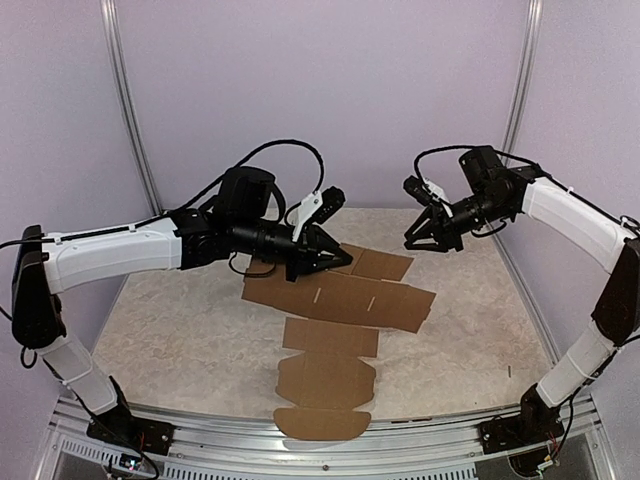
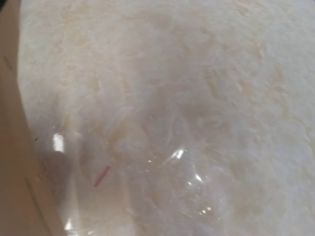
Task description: Fold the paper box
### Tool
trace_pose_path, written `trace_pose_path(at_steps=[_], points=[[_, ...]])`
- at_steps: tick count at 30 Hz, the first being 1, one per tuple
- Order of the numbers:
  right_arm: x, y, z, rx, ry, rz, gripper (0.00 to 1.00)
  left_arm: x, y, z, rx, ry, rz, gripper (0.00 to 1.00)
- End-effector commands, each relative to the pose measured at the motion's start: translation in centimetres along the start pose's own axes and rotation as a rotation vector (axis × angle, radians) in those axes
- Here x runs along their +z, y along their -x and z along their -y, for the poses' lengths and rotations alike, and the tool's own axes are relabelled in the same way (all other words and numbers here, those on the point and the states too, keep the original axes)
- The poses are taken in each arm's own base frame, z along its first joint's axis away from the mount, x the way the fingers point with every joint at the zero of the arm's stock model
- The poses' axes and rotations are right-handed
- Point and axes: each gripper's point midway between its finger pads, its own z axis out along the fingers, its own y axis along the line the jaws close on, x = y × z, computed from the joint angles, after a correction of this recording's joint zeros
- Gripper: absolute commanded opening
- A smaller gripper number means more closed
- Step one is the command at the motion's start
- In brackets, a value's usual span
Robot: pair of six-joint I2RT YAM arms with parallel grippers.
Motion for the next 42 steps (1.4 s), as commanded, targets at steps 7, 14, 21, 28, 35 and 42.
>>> trace_pose_path(at_steps=[7,14,21,28,35,42], points=[[0.0,0.7,-5.1,-0.121,0.097,-0.006,0.31,-0.4,0.8,-2.8,-0.035,0.164,0.060,0.00],[-0.4,1.1,-6.3,-0.122,0.141,0.020,0.35,-0.1,0.6,-3.2,-0.047,0.177,0.065,0.00],[0.1,1.4,-6.9,-0.110,0.181,0.036,0.40,0.5,0.8,-2.6,-0.060,0.135,0.080,0.00],[0.4,2.4,-6.8,-0.082,0.201,0.083,0.42,1.0,1.1,-1.6,-0.072,0.077,0.091,0.00],[0.7,3.4,-6.4,-0.046,0.221,0.128,0.42,1.9,1.2,-0.4,-0.086,0.007,0.092,0.00],[1.0,3.8,-6.5,-0.033,0.236,0.141,0.42,2.2,1.4,-0.1,-0.101,-0.022,0.110,0.00]])
